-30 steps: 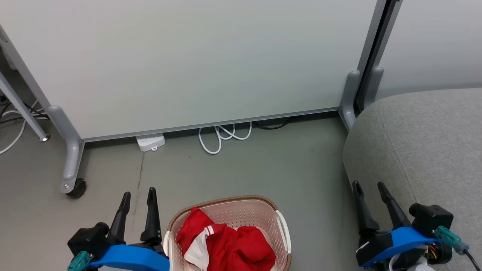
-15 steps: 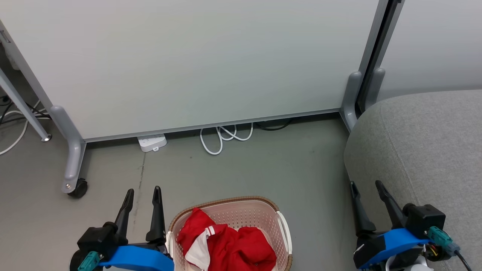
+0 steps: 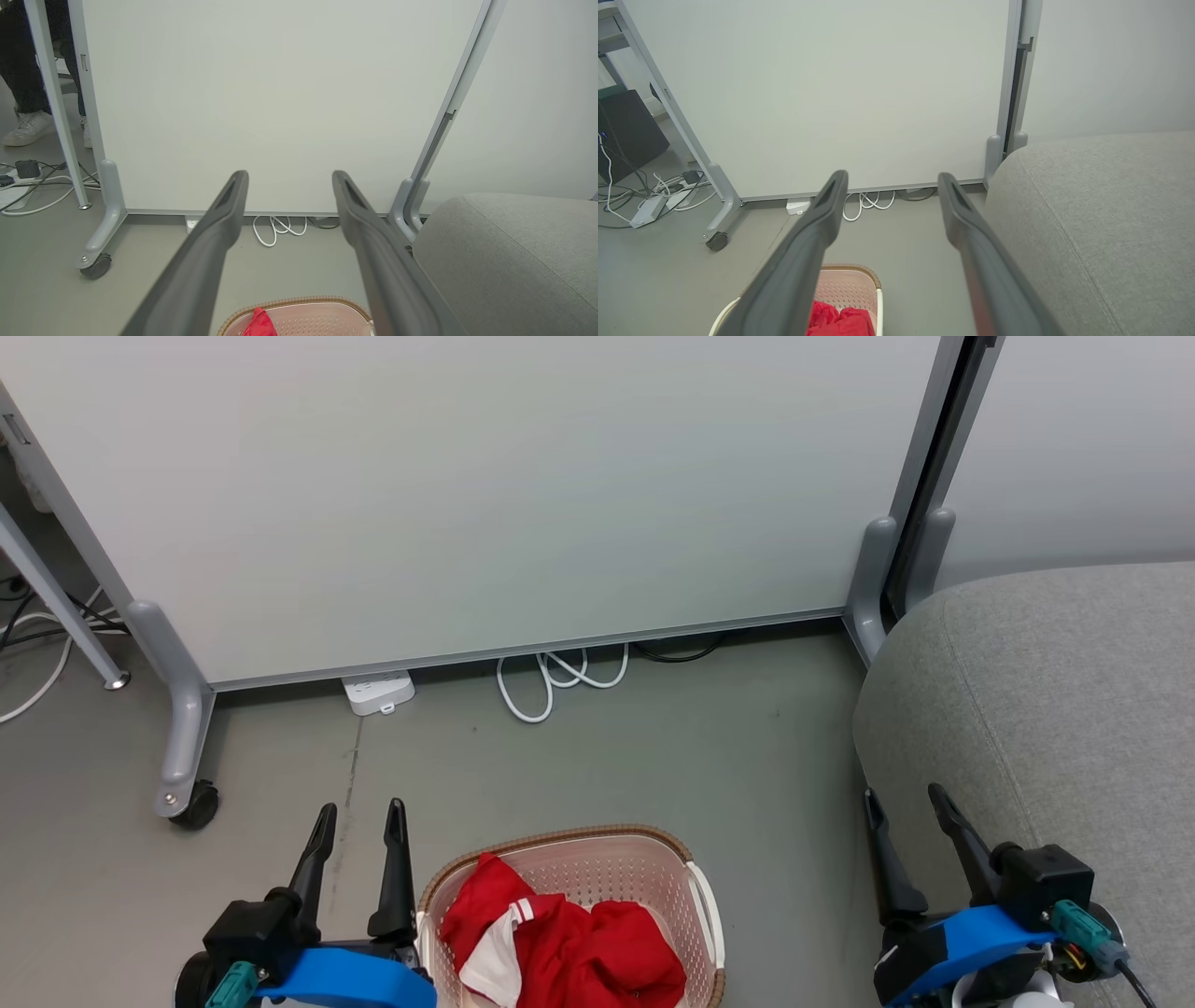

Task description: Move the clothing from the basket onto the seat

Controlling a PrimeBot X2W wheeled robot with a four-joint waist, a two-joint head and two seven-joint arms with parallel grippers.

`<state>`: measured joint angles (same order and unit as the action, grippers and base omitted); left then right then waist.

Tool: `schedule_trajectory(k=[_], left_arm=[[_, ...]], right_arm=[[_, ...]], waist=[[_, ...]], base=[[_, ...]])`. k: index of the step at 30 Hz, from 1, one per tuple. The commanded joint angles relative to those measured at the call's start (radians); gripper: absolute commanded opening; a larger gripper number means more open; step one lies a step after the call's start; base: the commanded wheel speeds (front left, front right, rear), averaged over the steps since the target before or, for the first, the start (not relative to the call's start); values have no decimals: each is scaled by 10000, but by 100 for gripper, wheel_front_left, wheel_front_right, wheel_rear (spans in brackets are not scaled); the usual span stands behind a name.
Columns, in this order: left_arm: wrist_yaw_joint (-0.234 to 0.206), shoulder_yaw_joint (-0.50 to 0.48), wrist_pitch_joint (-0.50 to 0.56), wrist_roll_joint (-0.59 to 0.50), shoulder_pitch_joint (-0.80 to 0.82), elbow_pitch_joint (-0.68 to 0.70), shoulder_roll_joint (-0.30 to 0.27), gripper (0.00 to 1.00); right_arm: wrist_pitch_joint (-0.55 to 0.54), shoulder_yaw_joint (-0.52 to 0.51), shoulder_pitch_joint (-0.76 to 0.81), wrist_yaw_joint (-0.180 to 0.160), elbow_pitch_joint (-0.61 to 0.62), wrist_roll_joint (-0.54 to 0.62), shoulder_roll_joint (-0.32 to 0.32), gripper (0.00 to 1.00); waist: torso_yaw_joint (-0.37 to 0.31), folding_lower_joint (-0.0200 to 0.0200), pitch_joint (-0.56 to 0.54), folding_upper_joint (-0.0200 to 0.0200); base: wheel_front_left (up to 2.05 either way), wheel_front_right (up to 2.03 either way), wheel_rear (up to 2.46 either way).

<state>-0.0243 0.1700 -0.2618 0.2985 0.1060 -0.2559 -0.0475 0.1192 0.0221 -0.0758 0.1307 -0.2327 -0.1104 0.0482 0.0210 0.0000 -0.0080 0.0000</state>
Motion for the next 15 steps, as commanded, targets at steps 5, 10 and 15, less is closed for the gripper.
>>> schedule_trajectory(k=[5,10,15], left_arm=[[-28,30,-48,65,93,-70,-53,100],[-31,-1,-49,44,80,-77,-53,100],[0,-55,-41,-116,-110,-160,-50,100]], right_arm=[[49,-17,-16,0,-63,-90,37,100],[65,-5,-68,0,-94,-92,37,100],[53,158,-208,-1,-61,-199,37,100]], waist=[[5,0,-13,0],[-20,0,-2,0],[-290,0,160,0]], base=[[0,0,0],[0,0,0],[0,0,0]])
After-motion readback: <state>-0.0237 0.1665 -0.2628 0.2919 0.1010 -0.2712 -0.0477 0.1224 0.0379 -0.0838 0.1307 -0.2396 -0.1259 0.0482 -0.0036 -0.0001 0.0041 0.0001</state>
